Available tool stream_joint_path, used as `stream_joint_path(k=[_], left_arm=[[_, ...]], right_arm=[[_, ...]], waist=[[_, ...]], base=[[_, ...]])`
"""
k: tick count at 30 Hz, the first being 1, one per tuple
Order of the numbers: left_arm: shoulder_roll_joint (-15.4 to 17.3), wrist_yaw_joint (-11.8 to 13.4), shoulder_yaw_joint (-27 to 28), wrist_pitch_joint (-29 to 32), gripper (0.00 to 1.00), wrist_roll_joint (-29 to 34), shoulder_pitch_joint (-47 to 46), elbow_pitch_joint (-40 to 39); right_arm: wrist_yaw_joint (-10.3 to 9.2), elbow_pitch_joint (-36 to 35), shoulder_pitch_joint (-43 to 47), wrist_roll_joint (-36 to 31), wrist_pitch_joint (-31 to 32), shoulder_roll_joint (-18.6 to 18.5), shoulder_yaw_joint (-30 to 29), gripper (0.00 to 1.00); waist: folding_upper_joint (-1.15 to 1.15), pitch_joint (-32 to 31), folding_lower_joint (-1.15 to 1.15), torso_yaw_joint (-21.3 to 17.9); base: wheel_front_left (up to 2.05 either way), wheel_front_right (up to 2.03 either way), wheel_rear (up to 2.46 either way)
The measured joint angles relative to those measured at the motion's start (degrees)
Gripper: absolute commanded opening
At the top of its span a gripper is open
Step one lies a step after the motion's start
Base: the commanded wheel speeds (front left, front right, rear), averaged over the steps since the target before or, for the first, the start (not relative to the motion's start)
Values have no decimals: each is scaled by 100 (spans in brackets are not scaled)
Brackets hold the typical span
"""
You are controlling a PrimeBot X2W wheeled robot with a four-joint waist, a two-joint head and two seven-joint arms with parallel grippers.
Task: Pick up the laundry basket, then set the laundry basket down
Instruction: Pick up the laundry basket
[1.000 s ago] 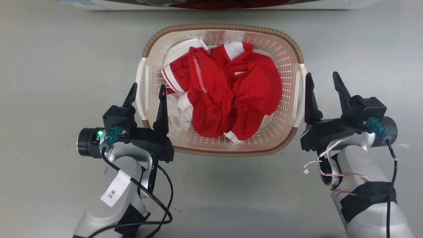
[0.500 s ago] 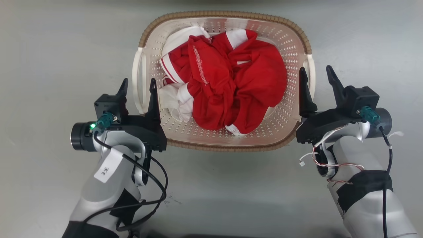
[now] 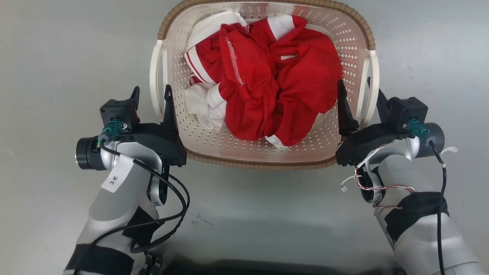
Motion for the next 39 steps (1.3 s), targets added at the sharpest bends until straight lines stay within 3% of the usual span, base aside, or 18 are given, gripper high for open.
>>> stream_joint_path(k=[17,18,20,21,22,23,25,39], left_arm=[[-13,-252,-209,0,100,-78,-520,648],[-13,-255,-238,0,100,-82,-548,666],[-14,-305,-308,0,42,-88,-599,724],[-15,-349,-346,0,27,-104,-617,740],[-15,-355,-388,0,0,-138,-628,756],[-14,-408,-443,1,0,-170,-630,772],[46,-497,-521,0,0,-199,-633,821],[3,-549,-932,3,0,-765,-576,971]], right_arm=[[-8,278,-259,178,-9,-24,263,100],[-8,289,-269,191,-10,-25,280,91],[-8,307,-295,192,-25,-32,327,64],[-8,315,-307,201,-27,-34,353,50],[-8,322,-319,224,-30,-36,377,45],[-8,333,-331,247,-33,-37,402,37],[-12,363,-362,296,-34,-43,449,0],[-187,866,-486,572,-1,-55,627,0]], waist=[[0,186,-1,-1],[-1,192,-2,-4],[0,201,-1,-10],[0,206,-1,-14],[0,209,-1,-19],[0,212,-2,-24],[-1,215,-2,-36],[0,-142,0,-101]], base=[[0,0,0],[0,0,0],[0,0,0],[0,0,0],[0,0,0],[0,0,0],[0,0,0],[0,0,0]])
